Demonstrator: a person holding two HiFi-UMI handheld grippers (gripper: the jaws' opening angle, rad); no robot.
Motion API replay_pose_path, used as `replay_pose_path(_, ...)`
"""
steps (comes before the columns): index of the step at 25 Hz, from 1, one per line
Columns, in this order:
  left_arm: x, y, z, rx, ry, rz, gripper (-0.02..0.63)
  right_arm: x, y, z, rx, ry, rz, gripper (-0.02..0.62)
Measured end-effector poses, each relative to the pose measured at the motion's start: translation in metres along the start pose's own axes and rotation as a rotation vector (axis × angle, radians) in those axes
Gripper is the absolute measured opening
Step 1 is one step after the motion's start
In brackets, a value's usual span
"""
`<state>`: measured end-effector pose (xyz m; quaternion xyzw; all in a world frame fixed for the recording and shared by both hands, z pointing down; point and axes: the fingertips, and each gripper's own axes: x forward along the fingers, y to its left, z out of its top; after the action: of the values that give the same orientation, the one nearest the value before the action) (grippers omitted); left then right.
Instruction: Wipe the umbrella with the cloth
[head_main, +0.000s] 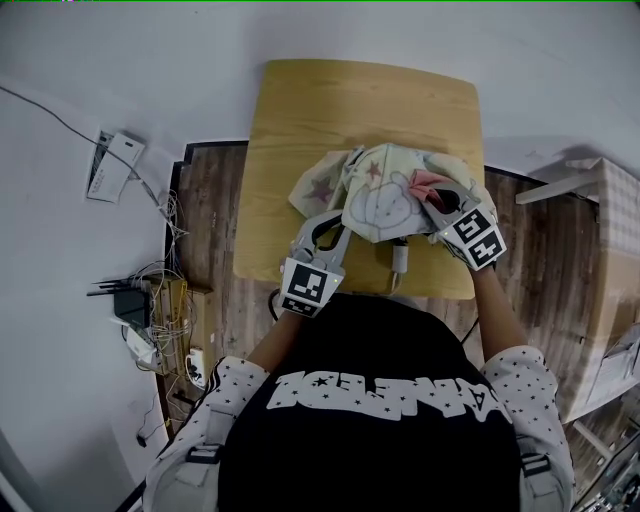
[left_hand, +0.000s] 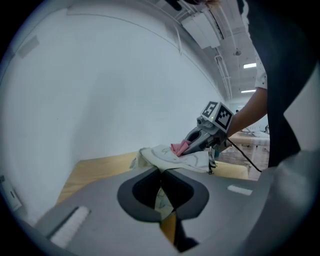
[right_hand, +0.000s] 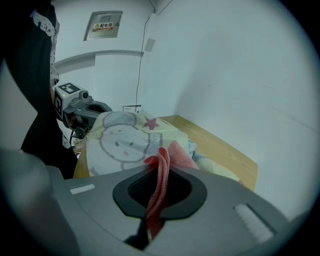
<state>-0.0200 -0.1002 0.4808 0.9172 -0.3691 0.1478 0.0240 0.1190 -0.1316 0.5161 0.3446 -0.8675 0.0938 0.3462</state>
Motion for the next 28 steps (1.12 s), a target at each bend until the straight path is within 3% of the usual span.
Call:
replay_pose_path(4, -0.013, 0.000, 0.011, 0.124, 0.017, 0.039, -0.002, 0.002, 0.002, -0.001, 0.000, -0.002, 0.001, 0.020)
replay_pose_path(9, -0.020, 0.002, 0.019, 0.325, 0.098, 0.076, -0.002, 0.003, 0.003, -0.003, -0.003, -0.002, 0.010, 0.020)
replay_pose_path(11, -0.021, 0.003, 0.018, 0.355, 0.118, 0.071, -0.002, 0.003, 0.003, -0.002, 0.002, -0.009, 0.011, 0.020)
replay_pose_path(16, -0.018, 0.003, 0.010, 0.237, 0.105, 0.056, -0.002, -0.009, 0.002, 0.013, 0.021, -0.076, 0.000, 0.020)
replay_pose_path(22, -0.016, 0.002, 0.007, 0.101, 0.064, 0.038, -0.001, -0.046, -0.011, 0.063, 0.075, -0.249, -0.066, 0.020)
replay_pose_path(25, -0.016, 0.005, 0.006, 0.079, 0.057, 0.038, 0.000, -0.058, -0.014, 0.100, 0.057, -0.337, -0.092, 0.020)
replay_pose_path(28, -0.016, 0.007, 0.006, 0.040, 0.042, 0.034, 0.000, -0.044, -0.007, 0.128, 0.005, -0.348, -0.063, 0.020)
